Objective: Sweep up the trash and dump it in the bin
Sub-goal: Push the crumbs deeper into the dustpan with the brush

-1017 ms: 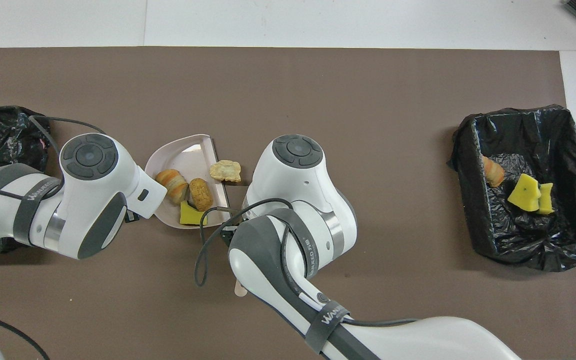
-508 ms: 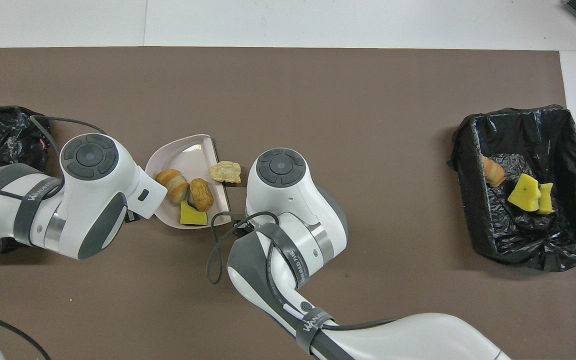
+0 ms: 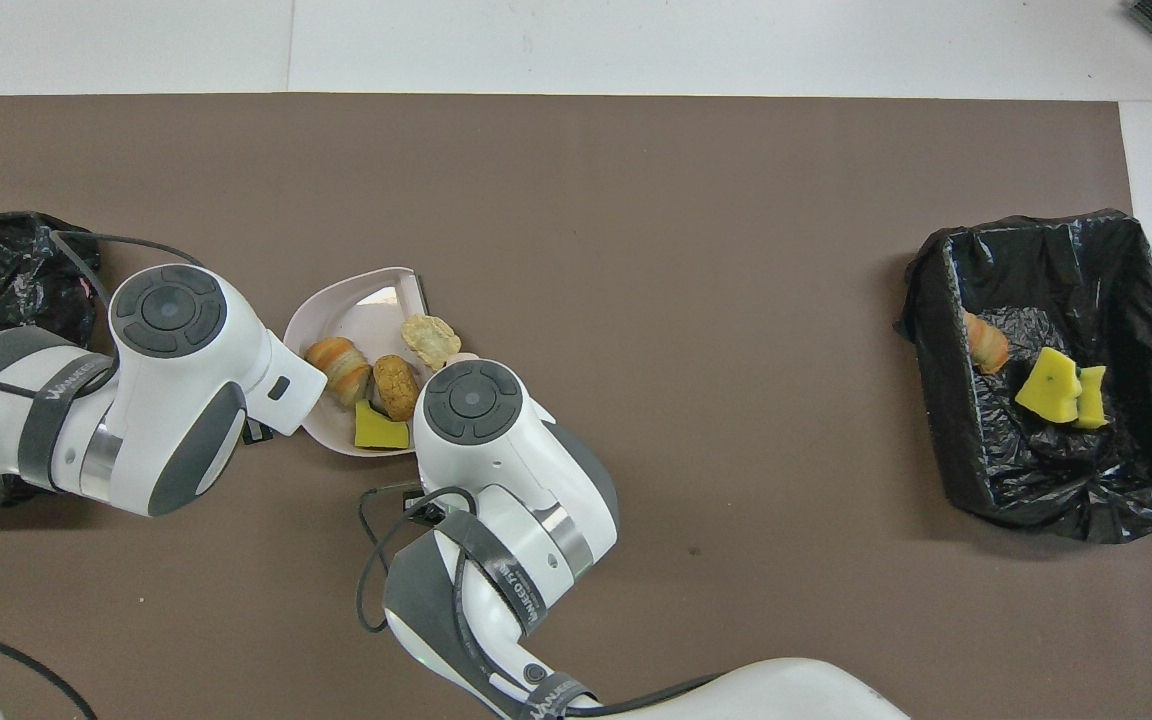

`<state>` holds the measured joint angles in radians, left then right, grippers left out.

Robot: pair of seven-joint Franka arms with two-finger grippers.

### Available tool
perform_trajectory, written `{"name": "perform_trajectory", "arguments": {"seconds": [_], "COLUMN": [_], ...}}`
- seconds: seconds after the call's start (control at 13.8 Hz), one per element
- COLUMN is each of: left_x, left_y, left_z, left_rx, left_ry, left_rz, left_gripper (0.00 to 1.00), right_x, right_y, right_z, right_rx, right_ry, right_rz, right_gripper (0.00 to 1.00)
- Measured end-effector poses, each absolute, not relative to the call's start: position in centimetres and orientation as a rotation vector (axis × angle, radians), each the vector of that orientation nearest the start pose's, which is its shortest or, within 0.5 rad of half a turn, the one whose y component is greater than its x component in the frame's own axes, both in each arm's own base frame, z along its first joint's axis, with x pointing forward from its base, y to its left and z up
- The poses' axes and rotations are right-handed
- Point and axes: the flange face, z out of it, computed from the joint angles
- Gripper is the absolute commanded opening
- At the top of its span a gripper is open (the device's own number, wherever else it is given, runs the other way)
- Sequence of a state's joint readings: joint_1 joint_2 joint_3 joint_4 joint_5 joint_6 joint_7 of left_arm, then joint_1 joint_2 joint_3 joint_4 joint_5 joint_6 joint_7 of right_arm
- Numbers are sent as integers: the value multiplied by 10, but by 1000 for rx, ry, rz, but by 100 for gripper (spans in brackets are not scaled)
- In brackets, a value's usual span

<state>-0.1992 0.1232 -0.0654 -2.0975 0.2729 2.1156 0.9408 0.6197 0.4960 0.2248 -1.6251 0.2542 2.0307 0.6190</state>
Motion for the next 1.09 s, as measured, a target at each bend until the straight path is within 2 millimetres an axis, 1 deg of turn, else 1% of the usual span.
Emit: {"name": "perform_trajectory", "arguments": {"seconds": [0.15, 0.44, 0.51, 0.65, 0.73, 0.8, 0.87, 1.02, 1.09], "left_x": [538, 538, 538, 538, 539, 539, 540, 541, 541], "left_y": [-133, -133, -133, -133, -133, -132, -132, -133, -135], "left_z": [356, 356, 356, 356, 356, 357, 358, 360, 361], "left_rx": [-2302, -2302, -2301, -2301, -2301, -2302, -2301, -2293, -2290], "left_ry": [1861, 1862, 1862, 1862, 1861, 1859, 1859, 1868, 1871], "left_rz": [252, 250, 247, 241, 240, 237, 233, 226, 225], "left_gripper": [0, 0, 0, 0, 0, 0, 0, 0, 0], "right_x": [443, 440, 440, 437, 437, 441, 448, 463, 469], "right_y": [512, 514, 512, 506, 503, 496, 486, 460, 451], "right_z": [342, 346, 351, 371, 379, 384, 382, 373, 371], "right_rx": [-2873, -2868, -2874, -2884, -2889, -2904, -2930, -2998, -3015], "right_ry": [-108, -110, -117, -123, -120, -119, -119, -116, -108], "right_rz": [407, 423, 447, 483, 486, 473, 466, 490, 499], "right_gripper": [0, 0, 0, 0, 0, 0, 0, 0, 0]}}
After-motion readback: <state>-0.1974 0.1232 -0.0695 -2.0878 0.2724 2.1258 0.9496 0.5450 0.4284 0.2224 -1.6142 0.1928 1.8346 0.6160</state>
